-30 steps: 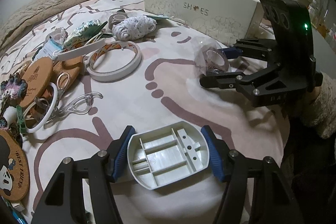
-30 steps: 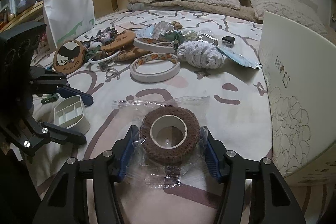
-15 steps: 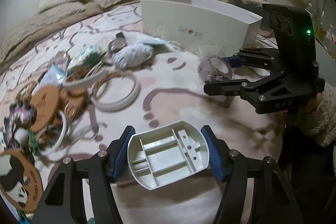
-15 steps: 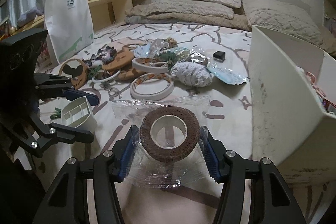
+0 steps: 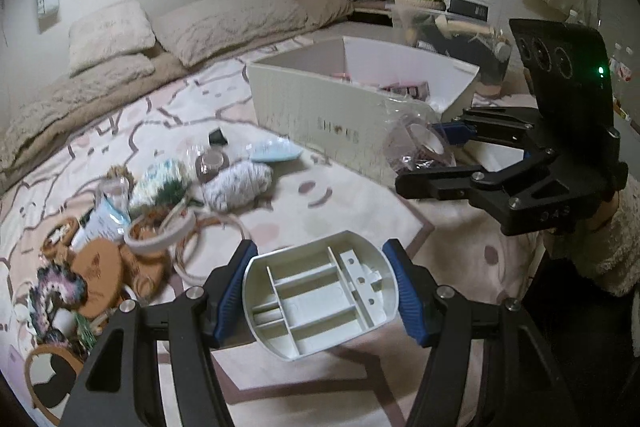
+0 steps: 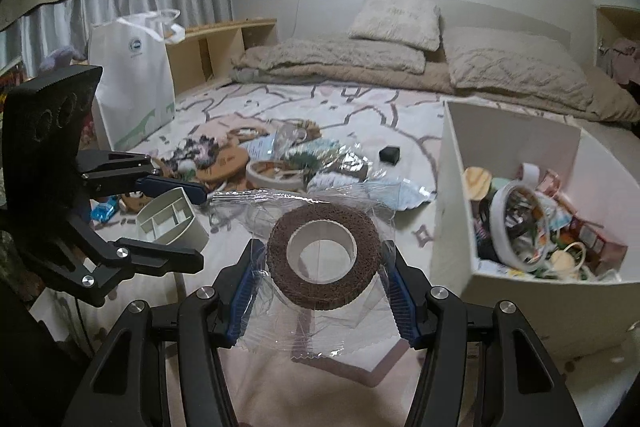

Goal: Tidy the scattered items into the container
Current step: 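Carry the white holder and bagged tape roll in both tools over the box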

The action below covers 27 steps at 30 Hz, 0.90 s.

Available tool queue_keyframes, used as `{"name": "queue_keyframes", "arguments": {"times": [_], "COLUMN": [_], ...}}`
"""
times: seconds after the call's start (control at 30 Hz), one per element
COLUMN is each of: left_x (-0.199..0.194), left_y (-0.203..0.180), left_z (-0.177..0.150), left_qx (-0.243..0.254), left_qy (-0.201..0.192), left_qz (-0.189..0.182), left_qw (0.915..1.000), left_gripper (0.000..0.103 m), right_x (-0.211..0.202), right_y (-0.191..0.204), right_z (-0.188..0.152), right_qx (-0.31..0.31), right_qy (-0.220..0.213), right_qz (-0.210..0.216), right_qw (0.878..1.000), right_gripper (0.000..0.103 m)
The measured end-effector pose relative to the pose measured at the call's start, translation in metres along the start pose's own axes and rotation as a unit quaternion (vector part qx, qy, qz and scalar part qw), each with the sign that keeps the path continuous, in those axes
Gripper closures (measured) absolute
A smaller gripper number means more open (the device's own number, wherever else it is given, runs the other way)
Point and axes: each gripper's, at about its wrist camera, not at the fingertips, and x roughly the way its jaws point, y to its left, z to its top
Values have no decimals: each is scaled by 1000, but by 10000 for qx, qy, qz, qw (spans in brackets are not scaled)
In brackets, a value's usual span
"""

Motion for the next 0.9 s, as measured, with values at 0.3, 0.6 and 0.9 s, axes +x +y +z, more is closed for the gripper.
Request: {"name": "queue_keyframes", "arguments": {"times": [0.3,0.6,0.9], "left_x": [-10,-12,-14], "left_y": [-11,-26,-50], "left_z": [24,49,78], "left_qx": [163,257,422], "left_qy": [-342,-523,-839], "left_qz": [125,150,82], "left_qw": [9992,9982,9955], "left_gripper": [39,39,39], "right_x": [-25,-55,-87], "right_y": [-10,-26,-50], "right_z": [10,19,25], "right_qx": [39,7,45], "right_qy": [-298,-625,-859], "right_qz": [-158,-413,-676], "right_qw": [9994,9972,9940], "right_gripper": [44,44,44]}}
